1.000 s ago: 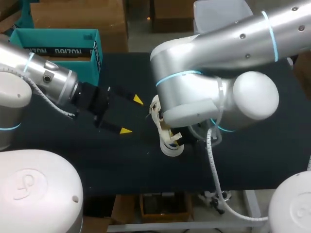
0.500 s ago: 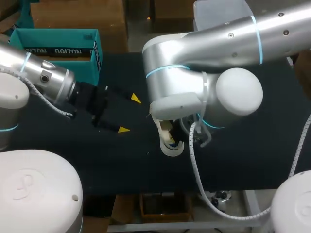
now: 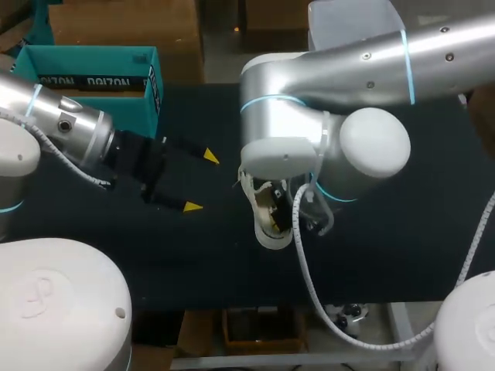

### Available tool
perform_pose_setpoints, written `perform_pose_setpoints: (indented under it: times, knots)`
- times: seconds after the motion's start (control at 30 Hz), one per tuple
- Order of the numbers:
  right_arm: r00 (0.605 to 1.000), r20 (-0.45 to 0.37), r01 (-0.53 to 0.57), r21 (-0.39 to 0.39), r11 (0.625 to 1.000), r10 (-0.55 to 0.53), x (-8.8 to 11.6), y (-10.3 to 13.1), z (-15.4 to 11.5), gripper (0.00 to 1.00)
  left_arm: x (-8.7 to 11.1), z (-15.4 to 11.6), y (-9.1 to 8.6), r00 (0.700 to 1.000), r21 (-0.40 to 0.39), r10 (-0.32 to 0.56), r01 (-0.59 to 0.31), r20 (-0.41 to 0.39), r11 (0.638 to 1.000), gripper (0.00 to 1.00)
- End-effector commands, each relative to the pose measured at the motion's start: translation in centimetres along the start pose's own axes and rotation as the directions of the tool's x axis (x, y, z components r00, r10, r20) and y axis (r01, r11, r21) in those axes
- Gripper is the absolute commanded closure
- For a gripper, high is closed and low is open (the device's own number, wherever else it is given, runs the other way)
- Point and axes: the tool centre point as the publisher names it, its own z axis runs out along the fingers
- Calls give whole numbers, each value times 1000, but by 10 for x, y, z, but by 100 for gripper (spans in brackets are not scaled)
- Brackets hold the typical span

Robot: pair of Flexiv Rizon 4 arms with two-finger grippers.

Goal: Open the shoe tongue, take the insole out of the shoe, put the insole back into the shoe, and pack the shoe into the shoebox

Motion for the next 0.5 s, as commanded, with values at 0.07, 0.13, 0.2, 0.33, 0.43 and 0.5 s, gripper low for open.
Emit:
perform_pose_setpoints:
  times: [0.07, 0.13, 0.2, 0.33, 0.43, 0.5]
  knots:
    - [1000, -17, -5, 40, 999, 6, -2, 6, 7, 100, 0, -1, -3, 1000, -12, -6, 6, 1, 1000, 0]
    - [998, -60, 0, 59, 998, 3, -2, 5, -1, 100, -1, -3, -3, 1000, -16, -8, 8, 1, 1000, 0]
    - [995, -95, 8, 68, 998, -1, -1, 5, -10, 100, -1, -4, -4, 1000, -20, -9, 9, 2, 1000, 0]
    - [989, -147, 32, 78, 996, -20, 3, 4, -32, 100, -2, -5, -6, 1000, -25, -9, 9, 5, 1000, 0]
    - [983, -181, 43, 85, 995, -27, 3, 7, -45, 100, -3, -5, -8, 1000, -26, -8, 8, 7, 1000, 0]
    - [976, -216, 56, 110, 992, -31, 3, 9, -52, 100, -4, -4, -9, 1000, -26, -7, 7, 7, 1000, 0]
